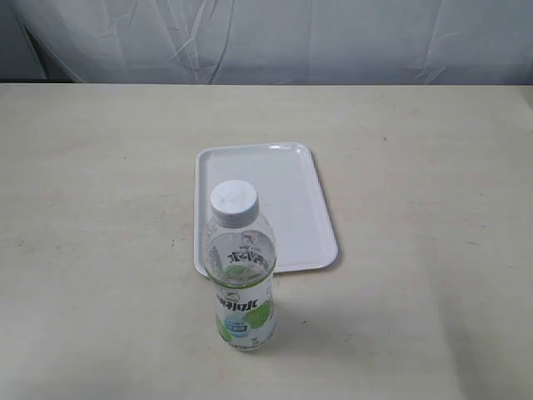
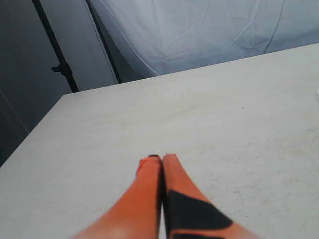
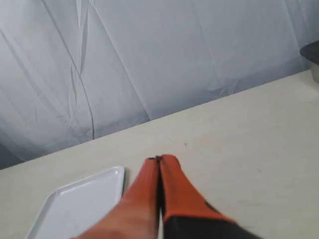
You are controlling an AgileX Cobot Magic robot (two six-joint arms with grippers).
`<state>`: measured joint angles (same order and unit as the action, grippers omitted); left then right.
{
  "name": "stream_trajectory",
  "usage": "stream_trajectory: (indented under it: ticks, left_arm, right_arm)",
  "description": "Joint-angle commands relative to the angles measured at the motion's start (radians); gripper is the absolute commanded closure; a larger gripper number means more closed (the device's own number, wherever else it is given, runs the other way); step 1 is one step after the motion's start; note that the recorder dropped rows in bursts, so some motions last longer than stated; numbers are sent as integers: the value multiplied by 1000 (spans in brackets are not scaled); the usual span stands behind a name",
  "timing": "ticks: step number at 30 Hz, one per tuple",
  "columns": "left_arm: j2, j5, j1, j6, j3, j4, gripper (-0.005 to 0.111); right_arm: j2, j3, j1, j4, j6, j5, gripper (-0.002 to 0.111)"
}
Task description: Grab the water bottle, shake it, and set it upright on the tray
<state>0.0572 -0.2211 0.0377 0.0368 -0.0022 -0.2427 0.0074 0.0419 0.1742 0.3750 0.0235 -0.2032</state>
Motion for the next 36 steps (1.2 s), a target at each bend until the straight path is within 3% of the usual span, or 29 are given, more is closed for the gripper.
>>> stream_trajectory:
  ticks: [1, 4, 9, 13, 16, 21, 27, 31, 36]
  left_arm:
    - [-4, 13, 1, 8, 2, -5, 107]
    - [-4, 13, 1, 8, 2, -5, 107]
    - [-4, 13, 1, 8, 2, -5, 107]
    - [-4, 13, 1, 8, 2, -5, 107]
    - [-4, 13, 1, 8, 2, -5, 107]
    - [-4, 13, 1, 8, 2, -5, 107]
    - [-4, 13, 1, 8, 2, -5, 107]
    - [-4, 13, 1, 8, 2, -5, 107]
    - [-4, 13, 1, 8, 2, -5, 107]
  right_arm:
    - [-7, -6, -5, 18, 4, 68, 109]
    - [-7, -6, -5, 91, 4, 131, 109]
    - [-7, -6, -5, 398, 3, 393, 109]
    - [-7, 24, -4, 551, -87, 392, 109]
    - [-7, 111, -4, 464, -111, 251, 109]
    - [52, 284, -4, 106, -8, 95, 109]
    - [408, 508, 2, -179, 76, -94, 109]
    - [650, 704, 67, -300, 85, -248, 109]
    - [958, 974, 154, -343, 42, -630, 109]
